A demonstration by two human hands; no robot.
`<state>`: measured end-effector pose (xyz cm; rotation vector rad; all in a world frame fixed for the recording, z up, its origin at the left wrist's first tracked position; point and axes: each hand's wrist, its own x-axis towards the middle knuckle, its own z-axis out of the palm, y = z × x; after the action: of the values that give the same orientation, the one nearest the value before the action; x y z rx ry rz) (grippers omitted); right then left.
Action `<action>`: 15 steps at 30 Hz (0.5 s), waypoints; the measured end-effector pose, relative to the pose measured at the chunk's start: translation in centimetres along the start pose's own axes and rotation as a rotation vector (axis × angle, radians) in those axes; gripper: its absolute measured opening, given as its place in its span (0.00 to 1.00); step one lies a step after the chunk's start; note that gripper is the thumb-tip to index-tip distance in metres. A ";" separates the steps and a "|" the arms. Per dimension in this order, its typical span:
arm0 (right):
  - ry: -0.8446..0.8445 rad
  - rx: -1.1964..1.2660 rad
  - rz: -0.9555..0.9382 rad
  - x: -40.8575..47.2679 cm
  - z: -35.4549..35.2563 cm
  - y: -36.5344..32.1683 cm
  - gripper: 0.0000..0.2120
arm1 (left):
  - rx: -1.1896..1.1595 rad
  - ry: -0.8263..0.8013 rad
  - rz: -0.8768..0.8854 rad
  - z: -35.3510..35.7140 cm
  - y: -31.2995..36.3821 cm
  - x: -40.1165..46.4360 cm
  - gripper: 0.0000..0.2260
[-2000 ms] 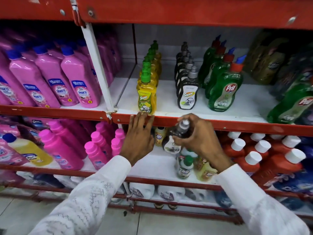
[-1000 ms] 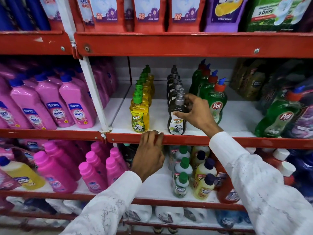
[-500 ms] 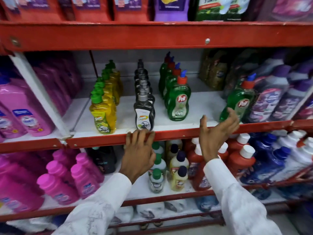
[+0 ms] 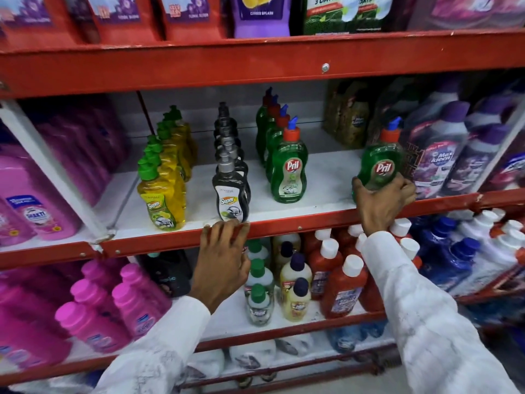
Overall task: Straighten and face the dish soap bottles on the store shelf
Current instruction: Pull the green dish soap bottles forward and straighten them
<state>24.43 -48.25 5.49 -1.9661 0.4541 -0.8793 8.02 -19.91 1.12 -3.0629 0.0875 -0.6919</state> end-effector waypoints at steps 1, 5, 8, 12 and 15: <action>-0.001 -0.013 -0.011 -0.1 0.0 -0.2 0.40 | -0.001 -0.007 0.000 -0.1 0.0 0.0 0.28; -0.033 -0.025 -0.107 -2.0 0.1 -1.4 0.40 | -0.001 -0.034 0.003 -0.3 -0.1 0.0 0.28; -0.060 -0.016 -0.204 -4.6 0.2 -2.5 0.36 | -0.002 -0.041 0.010 -0.4 -0.3 0.0 0.29; -0.243 0.007 -0.280 -8.0 0.7 -4.6 0.33 | 0.001 -0.041 0.027 -0.5 -0.4 -0.1 0.29; -0.343 0.006 -0.287 -9.9 1.5 -5.9 0.34 | -0.003 -0.038 0.038 -0.6 -0.4 -0.1 0.29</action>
<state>18.62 -38.18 6.03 -2.1555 -0.0306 -0.6927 7.67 -19.45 1.62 -3.0668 0.1455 -0.6313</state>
